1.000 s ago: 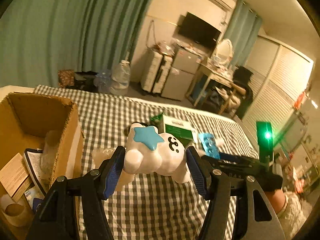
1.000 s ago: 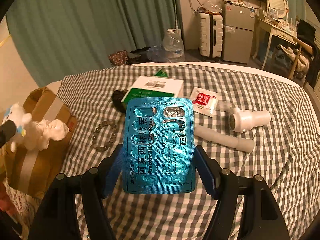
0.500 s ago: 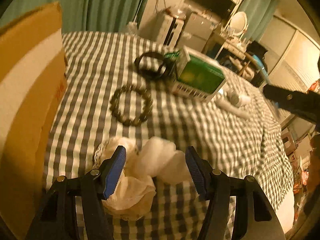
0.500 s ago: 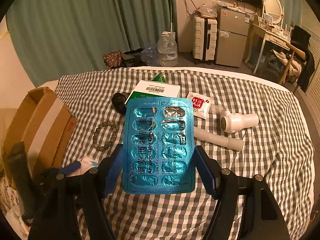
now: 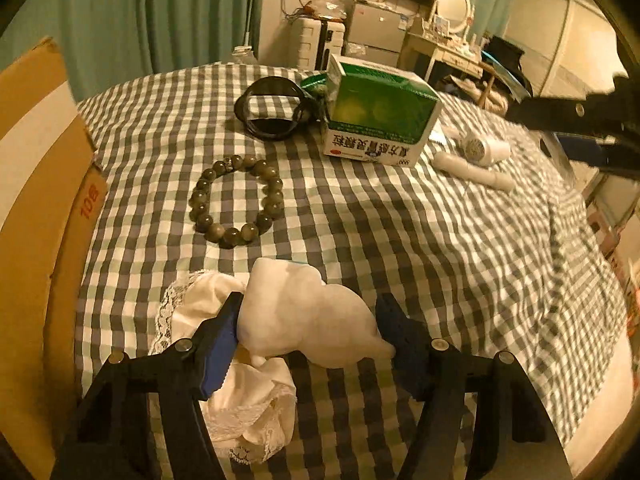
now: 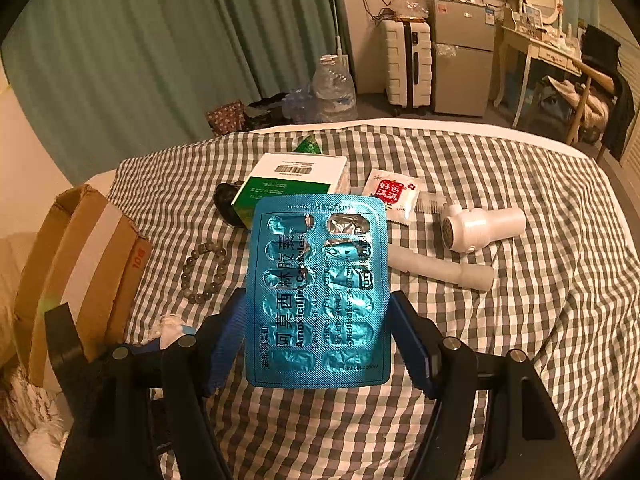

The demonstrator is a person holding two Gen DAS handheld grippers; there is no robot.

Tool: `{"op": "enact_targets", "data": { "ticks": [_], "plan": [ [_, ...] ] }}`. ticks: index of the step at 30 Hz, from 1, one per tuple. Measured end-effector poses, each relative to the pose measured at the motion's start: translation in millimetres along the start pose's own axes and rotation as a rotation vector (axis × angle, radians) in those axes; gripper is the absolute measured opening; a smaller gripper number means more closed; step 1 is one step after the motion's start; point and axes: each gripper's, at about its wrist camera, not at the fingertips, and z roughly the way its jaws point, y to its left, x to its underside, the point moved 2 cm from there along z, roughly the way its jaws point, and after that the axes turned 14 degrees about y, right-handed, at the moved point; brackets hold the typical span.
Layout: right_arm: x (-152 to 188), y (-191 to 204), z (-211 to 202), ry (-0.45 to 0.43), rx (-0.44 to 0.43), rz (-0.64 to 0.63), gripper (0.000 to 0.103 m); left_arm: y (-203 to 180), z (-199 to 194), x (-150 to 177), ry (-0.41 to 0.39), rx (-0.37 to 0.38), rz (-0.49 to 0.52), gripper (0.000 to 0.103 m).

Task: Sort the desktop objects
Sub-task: 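Lift the white plush toy off the bed with the left gripper, then carry plush toy and blister pack into the cardboard box and release both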

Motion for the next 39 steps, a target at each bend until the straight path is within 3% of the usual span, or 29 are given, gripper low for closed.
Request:
{"op": "enact_targets", "data": {
  "ticks": [5,13,22,25,31,37,39],
  "plan": [
    [-1.7,-1.0,3.5,0.002,-0.013,0.007,0.069,-4.9,-11.7,-2.9,-0.023,-0.028,0.024,0.068],
    [-0.8,1.7,-0.4,-0.012,-0.017,0.0,0.069,11.1,-105.2,-21.8,-0.255,0.122,-0.057,0.067],
    [3.2,25.7,-10.2,-0.034,-0.052,-0.057,0.069,53.3,-182.0,-25.3,-0.366,0.106,-0.144,0.067],
    [5.7,54.1,-19.1,-0.056,-0.072,-0.129,0.069,72.6,-197.8,-25.1,-0.375,0.069,-0.186,0.067],
    [7.3,135.2,-34.6,-0.072,-0.216,-0.277,0.069,135.2,-225.7,-13.7,-0.389,-0.066,-0.339,0.067],
    [-10.5,234.7,-28.2,-0.043,-0.387,-0.365,0.069,212.3,-209.5,16.8,-0.329,-0.18,-0.515,0.067],
    [-15.1,259.1,-22.6,-0.038,-0.414,-0.37,0.069,228.5,-194.1,22.9,-0.271,-0.18,-0.554,0.067]
  ]
}}
